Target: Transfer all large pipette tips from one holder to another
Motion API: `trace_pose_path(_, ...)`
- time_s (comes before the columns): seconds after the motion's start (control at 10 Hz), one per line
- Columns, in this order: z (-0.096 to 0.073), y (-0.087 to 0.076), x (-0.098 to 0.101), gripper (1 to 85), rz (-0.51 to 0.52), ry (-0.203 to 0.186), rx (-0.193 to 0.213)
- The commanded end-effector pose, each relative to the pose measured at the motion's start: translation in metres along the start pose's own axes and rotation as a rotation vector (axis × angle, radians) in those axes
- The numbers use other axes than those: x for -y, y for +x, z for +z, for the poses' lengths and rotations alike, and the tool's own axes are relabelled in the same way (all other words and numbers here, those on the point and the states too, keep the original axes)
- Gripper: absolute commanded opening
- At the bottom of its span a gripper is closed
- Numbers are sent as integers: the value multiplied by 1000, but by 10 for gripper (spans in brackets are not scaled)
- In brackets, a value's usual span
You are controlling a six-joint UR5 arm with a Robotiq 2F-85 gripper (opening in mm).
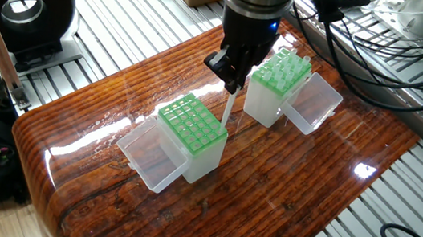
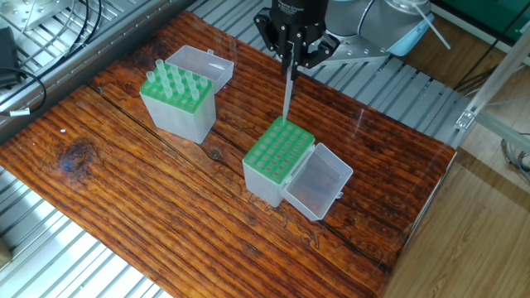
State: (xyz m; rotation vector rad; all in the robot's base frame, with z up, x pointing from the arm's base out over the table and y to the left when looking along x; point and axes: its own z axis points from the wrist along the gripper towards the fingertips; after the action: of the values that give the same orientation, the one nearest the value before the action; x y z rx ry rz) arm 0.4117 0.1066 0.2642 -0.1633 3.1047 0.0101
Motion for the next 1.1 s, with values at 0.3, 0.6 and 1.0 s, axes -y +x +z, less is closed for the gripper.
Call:
trace_pose_path(0.3,-1,-3,-4,273,-18,-16,10)
trace_pose_path(0.6,-2,-3,-3,273,-19,-18,8)
trace_pose_path(1.0,-15,-24,43,263,-85,-1,15)
